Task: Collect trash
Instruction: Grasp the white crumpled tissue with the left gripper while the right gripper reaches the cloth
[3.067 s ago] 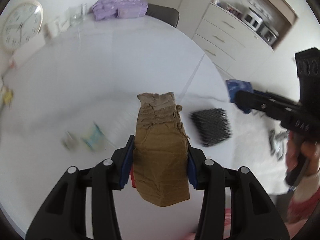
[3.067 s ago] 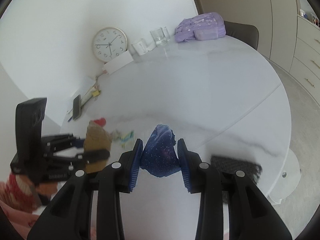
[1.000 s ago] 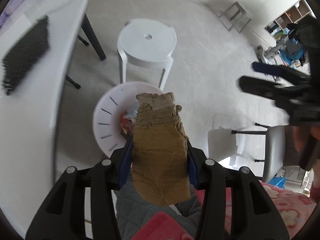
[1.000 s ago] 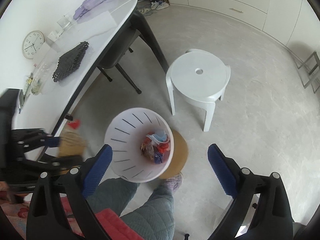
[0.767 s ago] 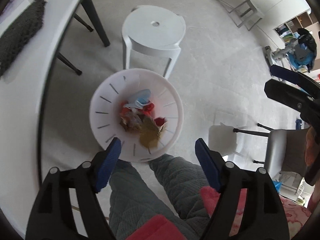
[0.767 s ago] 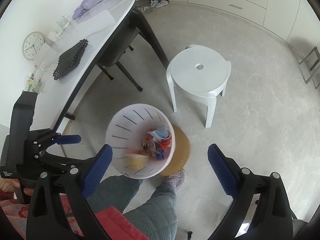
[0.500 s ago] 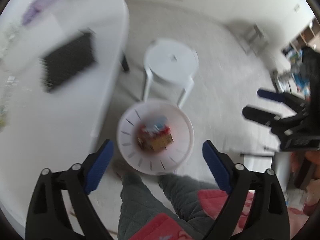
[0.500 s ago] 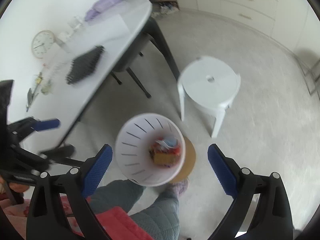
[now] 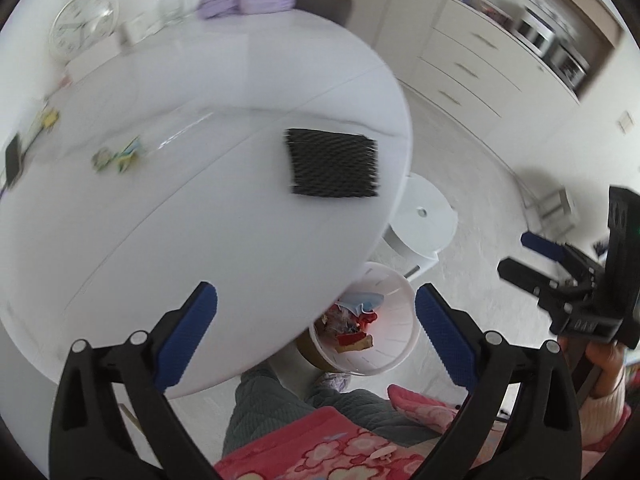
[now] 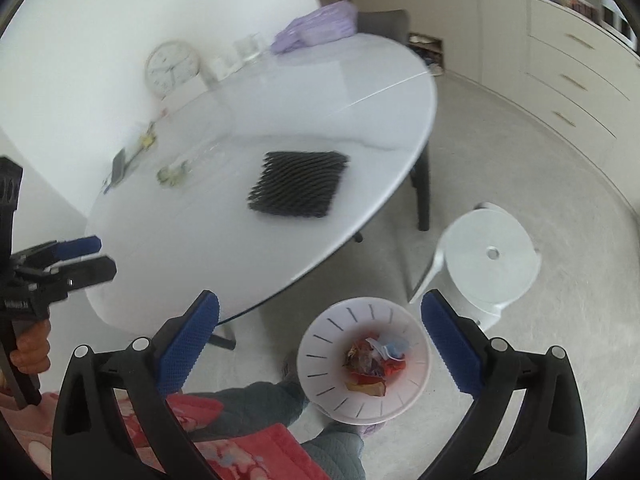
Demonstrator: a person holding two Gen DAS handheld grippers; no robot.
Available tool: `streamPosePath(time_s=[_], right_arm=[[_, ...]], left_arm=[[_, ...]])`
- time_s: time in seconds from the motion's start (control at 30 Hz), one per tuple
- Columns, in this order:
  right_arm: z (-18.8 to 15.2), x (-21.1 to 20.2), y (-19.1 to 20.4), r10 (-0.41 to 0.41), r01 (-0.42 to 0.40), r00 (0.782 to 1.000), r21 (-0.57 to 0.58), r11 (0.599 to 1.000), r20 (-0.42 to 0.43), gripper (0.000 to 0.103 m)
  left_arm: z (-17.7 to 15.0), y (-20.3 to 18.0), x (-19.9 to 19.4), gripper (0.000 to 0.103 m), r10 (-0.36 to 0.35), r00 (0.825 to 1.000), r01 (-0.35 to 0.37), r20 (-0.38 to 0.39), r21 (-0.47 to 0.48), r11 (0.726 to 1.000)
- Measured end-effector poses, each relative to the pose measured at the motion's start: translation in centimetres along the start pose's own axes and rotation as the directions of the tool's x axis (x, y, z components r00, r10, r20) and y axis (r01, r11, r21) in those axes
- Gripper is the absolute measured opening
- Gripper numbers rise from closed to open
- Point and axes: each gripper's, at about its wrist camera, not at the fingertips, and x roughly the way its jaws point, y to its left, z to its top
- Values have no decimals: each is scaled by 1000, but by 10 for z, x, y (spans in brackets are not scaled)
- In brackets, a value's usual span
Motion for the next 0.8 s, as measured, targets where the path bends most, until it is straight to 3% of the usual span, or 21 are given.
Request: streamPosePath(time_s=[0.4, 0.67, 0.8], right_arm=[[34, 58, 66, 31, -35, 996, -46, 998, -82, 100], [79, 104, 131, 77, -86, 992, -83, 993, -101, 100], [100, 130, 164, 95, -105, 989, -86, 991, -111, 100]], left_arm=[[27, 73, 3, 95, 70, 997, -67, 31, -75, 995], [52, 163, 19, 95, 180, 982, -176, 60, -61, 982], [68, 217, 36, 95, 193, 980, -188, 53, -88, 978]])
